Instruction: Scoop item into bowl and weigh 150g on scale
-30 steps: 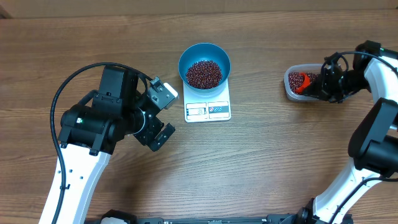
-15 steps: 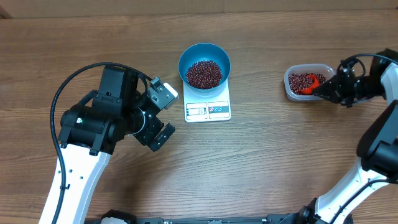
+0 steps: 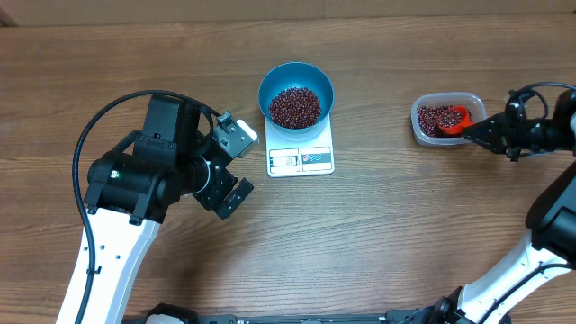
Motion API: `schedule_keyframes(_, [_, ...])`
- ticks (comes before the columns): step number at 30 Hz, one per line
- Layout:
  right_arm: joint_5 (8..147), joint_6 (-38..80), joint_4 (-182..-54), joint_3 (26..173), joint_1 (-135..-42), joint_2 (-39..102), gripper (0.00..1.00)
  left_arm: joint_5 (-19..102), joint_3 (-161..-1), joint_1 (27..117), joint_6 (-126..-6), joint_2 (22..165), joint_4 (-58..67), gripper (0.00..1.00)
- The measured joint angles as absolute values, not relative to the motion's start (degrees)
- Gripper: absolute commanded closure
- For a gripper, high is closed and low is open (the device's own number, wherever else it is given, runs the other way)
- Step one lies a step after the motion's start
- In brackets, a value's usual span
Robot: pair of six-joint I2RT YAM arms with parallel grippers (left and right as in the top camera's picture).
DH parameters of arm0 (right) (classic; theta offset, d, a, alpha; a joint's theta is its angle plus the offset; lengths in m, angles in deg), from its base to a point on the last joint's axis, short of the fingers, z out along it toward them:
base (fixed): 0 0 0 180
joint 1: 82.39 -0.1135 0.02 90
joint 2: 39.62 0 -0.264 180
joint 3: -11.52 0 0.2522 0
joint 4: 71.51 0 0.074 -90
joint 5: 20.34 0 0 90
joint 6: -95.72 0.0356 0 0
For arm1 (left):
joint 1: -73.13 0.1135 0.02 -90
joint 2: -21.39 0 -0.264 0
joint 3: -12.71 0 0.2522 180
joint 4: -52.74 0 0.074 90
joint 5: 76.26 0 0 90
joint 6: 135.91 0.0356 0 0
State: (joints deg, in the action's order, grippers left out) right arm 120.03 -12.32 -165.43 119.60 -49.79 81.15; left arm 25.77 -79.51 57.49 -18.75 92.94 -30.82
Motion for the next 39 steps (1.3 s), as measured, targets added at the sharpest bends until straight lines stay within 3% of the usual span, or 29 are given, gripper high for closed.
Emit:
schedule_keyframes(19, [127.6,-21.3,-172.9,119.6,-47.8,81.2,0.96,25.8,-79.5,57.5,-18.8,92.9,-30.8,0.00])
schedule_keyframes(39, [132.4,-22.4,-174.7,119.6,-48.8,81.2,0.96,25.8,-79.5,57.5,-18.8,92.9,-30.8,0.00])
